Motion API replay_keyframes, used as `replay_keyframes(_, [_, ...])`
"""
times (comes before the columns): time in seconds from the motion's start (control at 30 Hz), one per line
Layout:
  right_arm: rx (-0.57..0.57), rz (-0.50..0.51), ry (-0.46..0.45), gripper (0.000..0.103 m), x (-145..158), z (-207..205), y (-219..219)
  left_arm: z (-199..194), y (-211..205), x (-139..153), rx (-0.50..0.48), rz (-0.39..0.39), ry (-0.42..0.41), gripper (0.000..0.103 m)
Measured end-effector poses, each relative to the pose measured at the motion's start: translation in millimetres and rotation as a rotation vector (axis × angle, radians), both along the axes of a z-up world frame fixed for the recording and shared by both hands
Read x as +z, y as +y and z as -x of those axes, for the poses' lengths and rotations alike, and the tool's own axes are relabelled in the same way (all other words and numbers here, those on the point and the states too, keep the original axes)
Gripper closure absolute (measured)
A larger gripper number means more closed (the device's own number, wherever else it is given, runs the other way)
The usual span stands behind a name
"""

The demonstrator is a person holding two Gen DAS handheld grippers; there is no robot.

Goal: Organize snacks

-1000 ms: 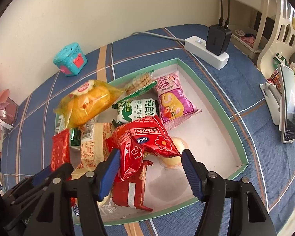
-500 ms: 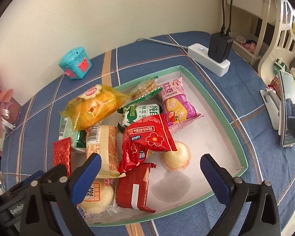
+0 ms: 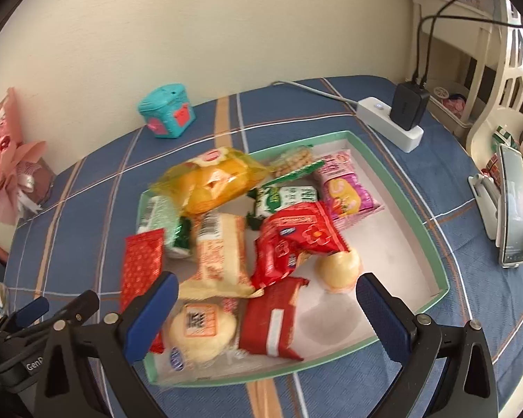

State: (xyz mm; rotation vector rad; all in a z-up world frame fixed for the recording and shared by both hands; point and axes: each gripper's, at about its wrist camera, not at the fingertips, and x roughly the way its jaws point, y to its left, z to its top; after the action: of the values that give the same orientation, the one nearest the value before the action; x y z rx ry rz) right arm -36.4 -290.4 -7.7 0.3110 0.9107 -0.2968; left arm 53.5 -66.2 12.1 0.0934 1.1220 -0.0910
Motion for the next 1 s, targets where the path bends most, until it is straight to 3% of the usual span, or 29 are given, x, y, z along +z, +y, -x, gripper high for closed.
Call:
replay_keyframes(0.23, [0.039, 0.007, -0.008, 0.000, 4, 20, 20, 29, 29, 19, 0.044, -0.022, -0.035, 0.004])
replay_keyframes(0.57, [0.083, 0.014, -0.021, 0.000, 8, 52, 38, 64, 41, 30, 0.028, -0.049, -0.064, 0.004])
replay_keyframes(1.0, [0.091, 0.060, -0.047, 0.000, 21, 69, 49, 80, 57, 42, 0.068, -0.084, -0.104, 0.004])
